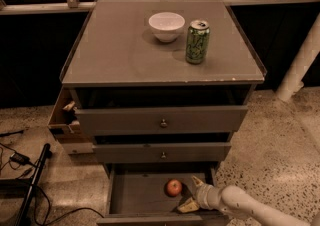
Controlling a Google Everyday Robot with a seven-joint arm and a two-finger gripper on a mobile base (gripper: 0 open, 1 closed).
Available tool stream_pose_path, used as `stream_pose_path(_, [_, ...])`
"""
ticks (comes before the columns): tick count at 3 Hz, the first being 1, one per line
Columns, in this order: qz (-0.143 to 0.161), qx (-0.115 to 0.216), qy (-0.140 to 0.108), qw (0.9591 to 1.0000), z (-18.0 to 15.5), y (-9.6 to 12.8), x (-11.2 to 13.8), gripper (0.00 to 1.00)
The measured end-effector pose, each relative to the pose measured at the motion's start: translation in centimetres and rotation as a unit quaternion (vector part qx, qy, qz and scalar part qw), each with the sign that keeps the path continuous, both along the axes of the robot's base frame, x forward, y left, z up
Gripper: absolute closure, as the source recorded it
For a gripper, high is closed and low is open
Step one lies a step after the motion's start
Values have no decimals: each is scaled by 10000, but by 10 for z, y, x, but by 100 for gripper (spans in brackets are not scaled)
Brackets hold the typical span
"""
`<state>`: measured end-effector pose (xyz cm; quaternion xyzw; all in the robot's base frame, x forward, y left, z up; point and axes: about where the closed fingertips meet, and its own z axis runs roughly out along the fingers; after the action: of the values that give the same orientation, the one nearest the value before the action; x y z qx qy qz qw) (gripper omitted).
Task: Pick apple from bottom drawer and place on counter
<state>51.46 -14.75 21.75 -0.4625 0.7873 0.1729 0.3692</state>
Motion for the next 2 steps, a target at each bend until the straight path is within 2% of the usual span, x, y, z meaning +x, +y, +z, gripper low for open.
stream_pose_path(1, [12, 69, 3, 10000, -14, 6, 8, 17])
stream_pose_path(2, [-12, 181, 2, 9998, -32, 17, 22, 28])
